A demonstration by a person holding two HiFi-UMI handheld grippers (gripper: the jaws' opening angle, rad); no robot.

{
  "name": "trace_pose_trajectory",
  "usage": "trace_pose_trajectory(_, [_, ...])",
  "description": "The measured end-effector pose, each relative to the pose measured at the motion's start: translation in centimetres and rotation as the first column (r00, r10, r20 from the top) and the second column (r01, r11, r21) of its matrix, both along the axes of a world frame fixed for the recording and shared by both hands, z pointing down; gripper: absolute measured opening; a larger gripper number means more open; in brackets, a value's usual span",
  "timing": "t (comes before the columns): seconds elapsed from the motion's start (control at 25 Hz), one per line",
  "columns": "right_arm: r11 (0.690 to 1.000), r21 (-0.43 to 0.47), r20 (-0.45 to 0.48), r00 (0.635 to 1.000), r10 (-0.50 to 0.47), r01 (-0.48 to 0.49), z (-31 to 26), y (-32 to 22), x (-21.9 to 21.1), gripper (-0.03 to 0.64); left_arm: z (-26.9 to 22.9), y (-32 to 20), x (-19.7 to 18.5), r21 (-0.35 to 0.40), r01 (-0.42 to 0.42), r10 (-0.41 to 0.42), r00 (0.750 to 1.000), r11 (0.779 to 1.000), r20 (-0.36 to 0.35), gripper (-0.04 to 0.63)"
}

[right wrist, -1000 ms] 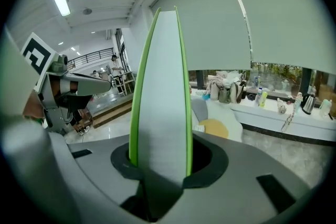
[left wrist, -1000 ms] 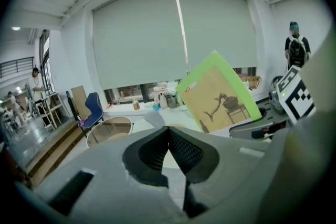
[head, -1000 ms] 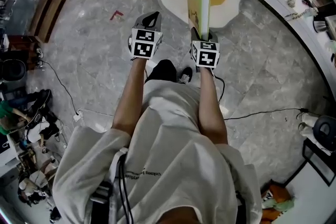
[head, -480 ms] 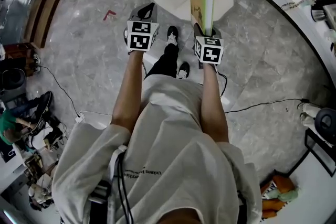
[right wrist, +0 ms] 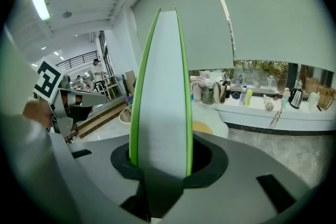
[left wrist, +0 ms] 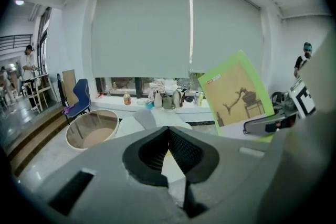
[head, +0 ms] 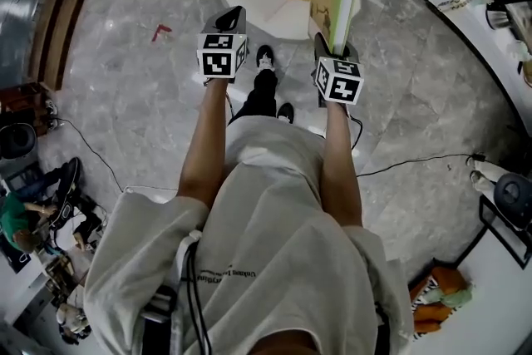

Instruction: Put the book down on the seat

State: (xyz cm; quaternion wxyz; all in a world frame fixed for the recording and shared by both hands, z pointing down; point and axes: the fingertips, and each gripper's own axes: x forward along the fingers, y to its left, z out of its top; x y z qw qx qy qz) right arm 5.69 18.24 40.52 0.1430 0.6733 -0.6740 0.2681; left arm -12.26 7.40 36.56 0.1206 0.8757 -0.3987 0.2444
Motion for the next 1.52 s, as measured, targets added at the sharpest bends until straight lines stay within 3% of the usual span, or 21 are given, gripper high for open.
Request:
trace_pose_trajectory(0.4, [0.998, -0.06, 0.01, 0.999, 0.032, -0.031, 1.7, -6.3, 2.9, 0.135, 2.0, -6.9, 4.0, -0.066, -0.046, 0.046, 0.999, 0.997, -0.006, 0.008])
trace_pose_trajectory(0.68, [0.993, -0.116, 0.004, 0.999, 0.031, -0.031, 3.2, -10.7, 3.1, 0.135, 3.3, -11.7, 4.5, -0.116, -0.06, 0.059, 0.998, 0.991, -0.012, 0.008])
trace_pose_trajectory(0.84, [0.982, -0.149, -0.035, 0.993, 0.112, -0.116, 3.4, -12.2, 6.9, 0.135, 3.4, -14.6, 5.5, -0.131, -0.112, 0.11, 0.994, 0.985, -0.023, 0.008])
trace_pose_trajectory(1.04, [0.96, -0.169, -0.042, 0.974, 0.22, -0.224, 3.1, -13.5, 10.6, 0.135, 4.0, -17.5, 7.0, -0.199, -0.163, 0.144, 0.984, 0.966, -0.104, 0.008])
trace_pose_trajectory(1.24, [0.917, -0.221, -0.068, 0.943, 0.325, -0.332, 4.8, -13.6, 13.7, 0.135, 4.1, -20.0, 6.9, -0.22, -0.204, 0.183, 0.977, 0.954, -0.111, 0.008])
trace_pose_trajectory(1.4, [0.906, -0.238, -0.065, 0.937, 0.345, -0.35, 6.2, -15.7, 13.2, 0.135, 5.5, -22.3, 5.5, -0.306, -0.246, 0.204, 0.965, 0.92, -0.162, 0.008])
trace_pose_trajectory(1.52, [0.914, -0.241, -0.061, 0.945, 0.321, -0.326, 6.3, -17.4, 12.0, 0.135, 6.0, -23.6, 4.9, -0.333, -0.24, 0.186, 0.965, 0.912, -0.186, 0.008])
